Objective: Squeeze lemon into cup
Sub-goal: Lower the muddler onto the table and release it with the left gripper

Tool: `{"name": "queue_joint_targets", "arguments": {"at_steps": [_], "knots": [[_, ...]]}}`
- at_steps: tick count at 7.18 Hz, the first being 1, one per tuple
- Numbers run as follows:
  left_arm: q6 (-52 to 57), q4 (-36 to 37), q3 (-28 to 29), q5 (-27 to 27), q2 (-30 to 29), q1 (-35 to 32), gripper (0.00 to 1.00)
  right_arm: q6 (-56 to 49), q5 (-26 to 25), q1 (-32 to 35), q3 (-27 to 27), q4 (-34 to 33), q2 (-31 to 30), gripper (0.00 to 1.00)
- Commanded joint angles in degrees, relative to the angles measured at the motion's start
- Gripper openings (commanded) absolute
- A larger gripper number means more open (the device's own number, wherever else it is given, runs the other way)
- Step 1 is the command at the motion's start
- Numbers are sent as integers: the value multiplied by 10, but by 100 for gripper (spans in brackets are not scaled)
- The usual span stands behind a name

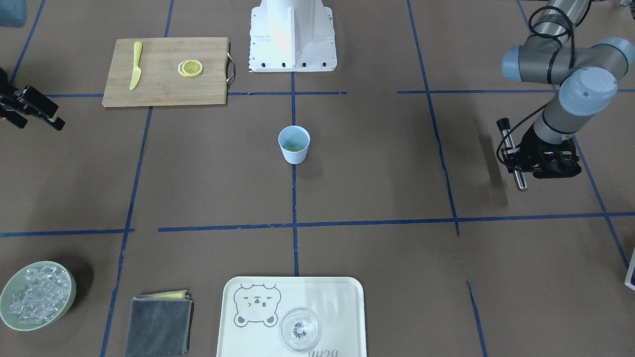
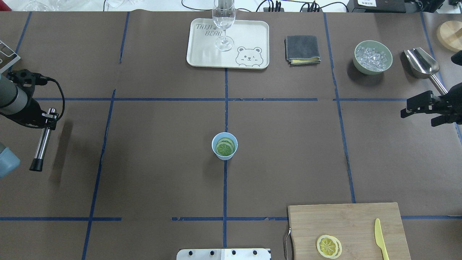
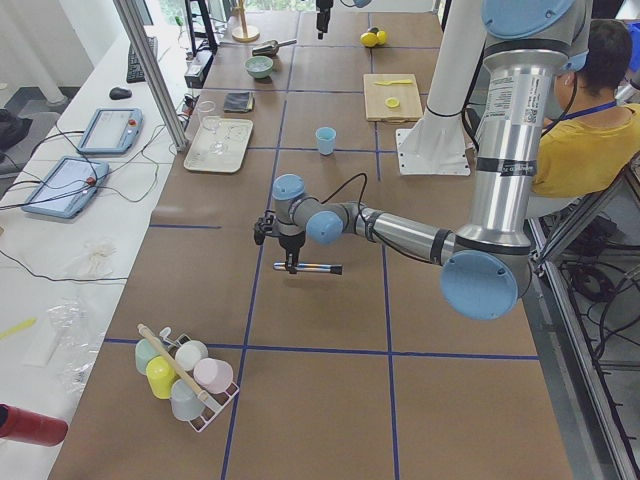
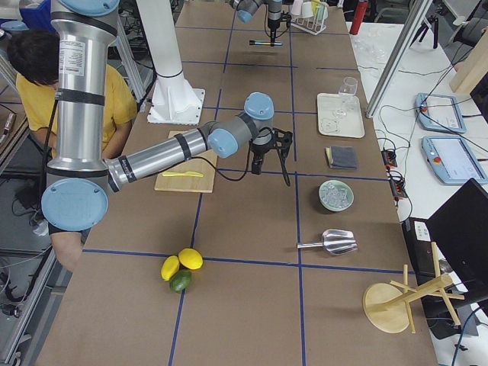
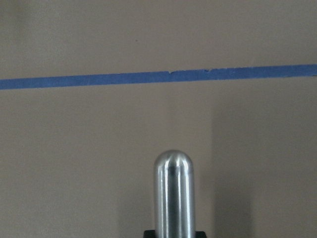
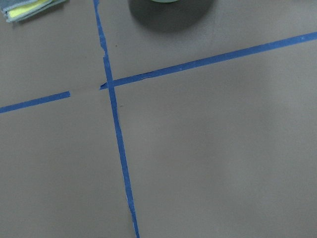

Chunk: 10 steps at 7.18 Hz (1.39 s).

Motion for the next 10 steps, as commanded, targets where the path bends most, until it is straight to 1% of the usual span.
{"name": "queue_joint_targets", "arguments": {"at_steps": [1, 10], "knots": [[-4, -4, 6, -1, -1, 2, 0, 0, 0, 0, 0, 0, 0, 100], [-3, -2, 10, 0, -4, 24, 0, 0, 0, 0, -3, 0, 0, 100]]}}
